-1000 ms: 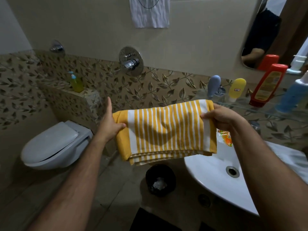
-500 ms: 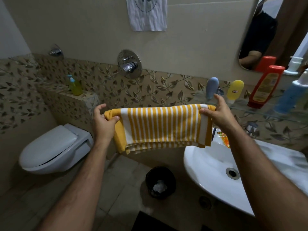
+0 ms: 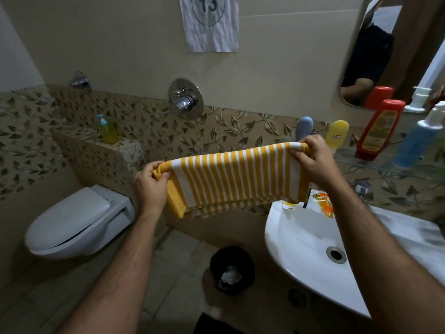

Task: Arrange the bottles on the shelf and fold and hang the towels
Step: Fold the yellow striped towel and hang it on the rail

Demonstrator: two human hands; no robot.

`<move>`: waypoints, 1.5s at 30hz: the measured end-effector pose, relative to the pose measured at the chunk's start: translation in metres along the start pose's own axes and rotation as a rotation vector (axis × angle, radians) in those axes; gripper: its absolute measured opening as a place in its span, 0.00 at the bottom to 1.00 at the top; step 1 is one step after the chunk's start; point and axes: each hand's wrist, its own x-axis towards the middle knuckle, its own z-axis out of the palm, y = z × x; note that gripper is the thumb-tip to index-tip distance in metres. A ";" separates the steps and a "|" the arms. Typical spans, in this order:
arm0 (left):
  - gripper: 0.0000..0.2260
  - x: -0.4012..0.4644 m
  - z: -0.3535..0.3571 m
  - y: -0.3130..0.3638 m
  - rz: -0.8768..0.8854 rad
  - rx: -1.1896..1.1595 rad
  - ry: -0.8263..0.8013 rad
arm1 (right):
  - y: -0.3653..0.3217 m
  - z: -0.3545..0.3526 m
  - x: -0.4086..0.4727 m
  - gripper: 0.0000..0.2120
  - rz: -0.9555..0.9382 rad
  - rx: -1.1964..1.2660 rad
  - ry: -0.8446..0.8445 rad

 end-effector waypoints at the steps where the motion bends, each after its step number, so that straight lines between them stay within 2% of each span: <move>1: 0.11 -0.002 0.002 -0.004 -0.028 0.000 -0.018 | -0.005 -0.001 -0.001 0.08 0.030 0.111 -0.031; 4: 0.08 -0.010 0.010 -0.013 -0.058 0.057 -0.072 | -0.021 -0.002 0.000 0.08 0.045 0.264 -0.044; 9: 0.09 -0.023 0.024 -0.026 -0.134 0.270 -0.266 | -0.045 0.003 0.008 0.06 -0.133 0.130 0.034; 12: 0.12 -0.036 0.032 -0.028 -0.133 0.356 -0.336 | -0.051 0.013 0.011 0.05 -0.165 0.124 0.024; 14: 0.15 -0.044 0.041 -0.013 -0.102 0.225 -0.334 | -0.056 0.023 0.012 0.07 -0.180 0.124 -0.008; 16: 0.11 -0.053 0.052 0.014 -0.079 -0.048 -0.349 | -0.059 0.036 0.010 0.08 -0.172 0.119 -0.068; 19: 0.04 -0.069 0.067 0.057 -0.064 -0.421 -0.444 | -0.062 0.057 0.006 0.08 -0.078 0.102 -0.133; 21: 0.03 -0.084 0.069 0.082 -0.019 -0.525 -0.514 | -0.060 0.067 0.005 0.09 0.030 0.115 -0.111; 22: 0.07 -0.090 0.069 0.091 0.014 -0.544 -0.546 | -0.060 0.069 0.005 0.10 0.099 0.139 -0.094; 25: 0.36 -0.100 0.067 0.099 0.079 -0.535 -0.720 | -0.056 0.069 0.009 0.14 0.347 0.289 -0.061; 27: 0.50 -0.102 0.069 0.092 0.094 -0.469 -0.867 | -0.054 0.064 0.012 0.16 0.477 0.410 -0.082; 29: 0.57 -0.104 0.069 0.090 0.111 -0.394 -0.960 | -0.054 0.060 0.014 0.15 0.551 0.500 -0.111; 32: 0.65 -0.107 0.070 0.093 0.227 -0.291 -0.905 | -0.060 0.055 0.014 0.02 0.596 0.591 -0.109; 34: 0.66 -0.106 0.071 0.094 0.271 -0.225 -0.816 | -0.063 0.055 0.015 0.08 0.612 0.650 -0.104; 37: 0.62 -0.111 0.073 0.093 0.313 -0.195 -0.676 | -0.068 0.056 0.015 0.11 0.654 0.734 -0.060; 38: 0.56 -0.113 0.074 0.091 0.309 -0.216 -0.613 | -0.069 0.056 0.015 0.11 0.676 0.763 -0.039; 41: 0.24 -0.108 0.074 0.085 0.258 -0.326 -0.423 | -0.074 0.052 0.015 0.11 0.689 0.820 -0.009; 43: 0.14 -0.099 0.070 0.090 0.240 -0.392 -0.378 | -0.073 0.049 0.015 0.09 0.667 0.850 -0.007; 45: 0.08 -0.090 0.065 0.101 0.163 -0.507 -0.432 | -0.070 0.043 0.012 0.04 0.633 0.914 -0.006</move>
